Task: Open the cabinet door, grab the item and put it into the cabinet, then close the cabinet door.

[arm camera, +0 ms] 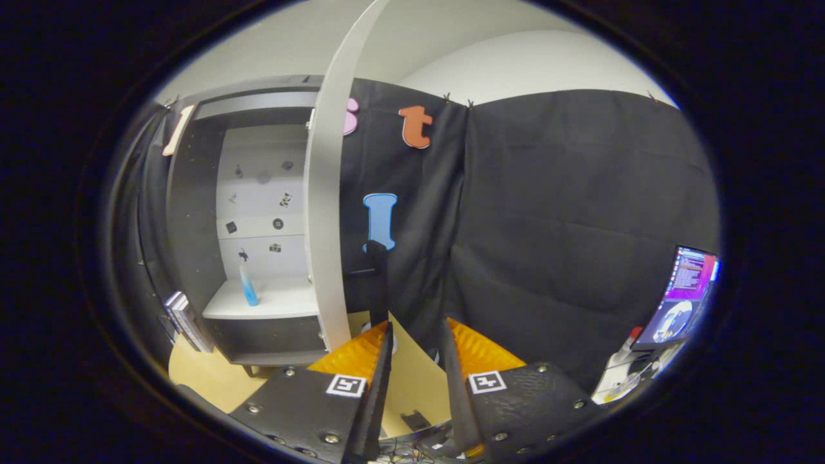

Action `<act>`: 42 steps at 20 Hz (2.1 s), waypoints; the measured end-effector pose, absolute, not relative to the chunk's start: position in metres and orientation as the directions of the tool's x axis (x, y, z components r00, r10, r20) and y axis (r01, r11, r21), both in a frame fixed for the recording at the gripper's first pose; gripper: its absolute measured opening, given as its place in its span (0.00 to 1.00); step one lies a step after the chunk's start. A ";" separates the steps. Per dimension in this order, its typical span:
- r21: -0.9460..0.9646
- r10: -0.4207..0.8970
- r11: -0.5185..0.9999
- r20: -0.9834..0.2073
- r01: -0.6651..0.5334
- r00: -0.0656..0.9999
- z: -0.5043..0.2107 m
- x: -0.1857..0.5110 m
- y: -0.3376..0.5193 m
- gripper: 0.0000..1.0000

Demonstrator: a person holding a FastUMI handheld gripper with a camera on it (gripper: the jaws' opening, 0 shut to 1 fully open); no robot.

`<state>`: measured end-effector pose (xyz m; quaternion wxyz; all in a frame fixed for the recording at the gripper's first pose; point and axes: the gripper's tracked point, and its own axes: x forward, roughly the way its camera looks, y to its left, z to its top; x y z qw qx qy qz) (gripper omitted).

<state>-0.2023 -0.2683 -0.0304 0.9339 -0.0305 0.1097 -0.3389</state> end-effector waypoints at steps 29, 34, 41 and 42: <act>0.019 -0.160 0.984 -0.316 0.175 0.935 -0.057 -0.114 -0.117 0.44; 0.032 -0.071 0.996 -0.333 0.087 0.940 -0.062 -0.090 -0.090 0.44; 0.067 0.086 0.996 -0.354 -0.067 0.931 -0.080 -0.056 -0.032 0.44; 0.076 0.111 0.993 -0.352 -0.090 0.930 -0.081 -0.048 -0.023 0.44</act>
